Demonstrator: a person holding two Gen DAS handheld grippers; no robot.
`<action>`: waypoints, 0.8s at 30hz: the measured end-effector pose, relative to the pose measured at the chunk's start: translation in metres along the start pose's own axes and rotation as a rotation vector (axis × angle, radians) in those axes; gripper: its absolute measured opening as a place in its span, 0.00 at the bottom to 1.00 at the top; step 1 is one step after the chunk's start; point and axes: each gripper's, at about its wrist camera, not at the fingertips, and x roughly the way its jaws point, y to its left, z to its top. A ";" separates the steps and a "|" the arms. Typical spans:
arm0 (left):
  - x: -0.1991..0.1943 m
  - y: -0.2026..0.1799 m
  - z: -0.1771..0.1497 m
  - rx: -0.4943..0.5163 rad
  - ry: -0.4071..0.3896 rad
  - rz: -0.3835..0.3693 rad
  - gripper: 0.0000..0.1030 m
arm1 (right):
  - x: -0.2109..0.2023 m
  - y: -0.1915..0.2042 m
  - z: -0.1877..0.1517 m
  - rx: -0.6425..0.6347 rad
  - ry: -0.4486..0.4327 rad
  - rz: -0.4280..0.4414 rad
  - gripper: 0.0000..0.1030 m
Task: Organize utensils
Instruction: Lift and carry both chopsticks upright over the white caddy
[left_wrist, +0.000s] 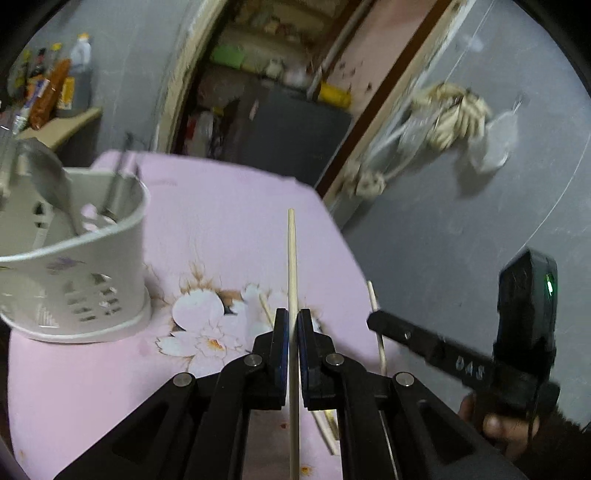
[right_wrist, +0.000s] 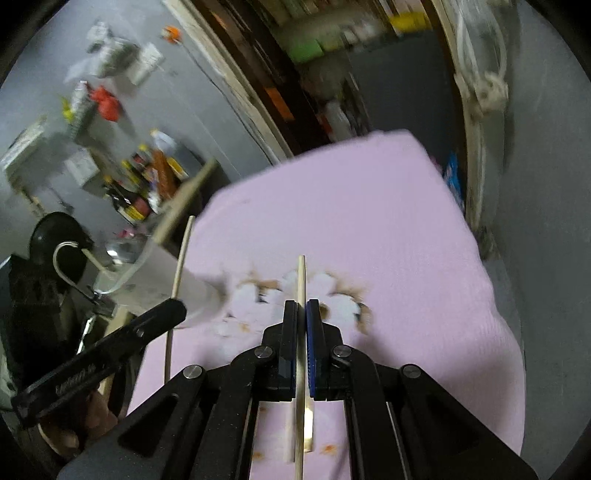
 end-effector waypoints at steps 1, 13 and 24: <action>-0.008 0.001 0.002 -0.007 -0.023 -0.001 0.05 | -0.010 0.005 0.000 -0.015 -0.039 0.010 0.04; -0.099 0.022 0.043 0.037 -0.251 0.036 0.05 | -0.065 0.090 0.018 -0.175 -0.295 0.101 0.04; -0.155 0.094 0.099 -0.061 -0.447 0.032 0.05 | -0.064 0.176 0.074 -0.213 -0.495 0.222 0.04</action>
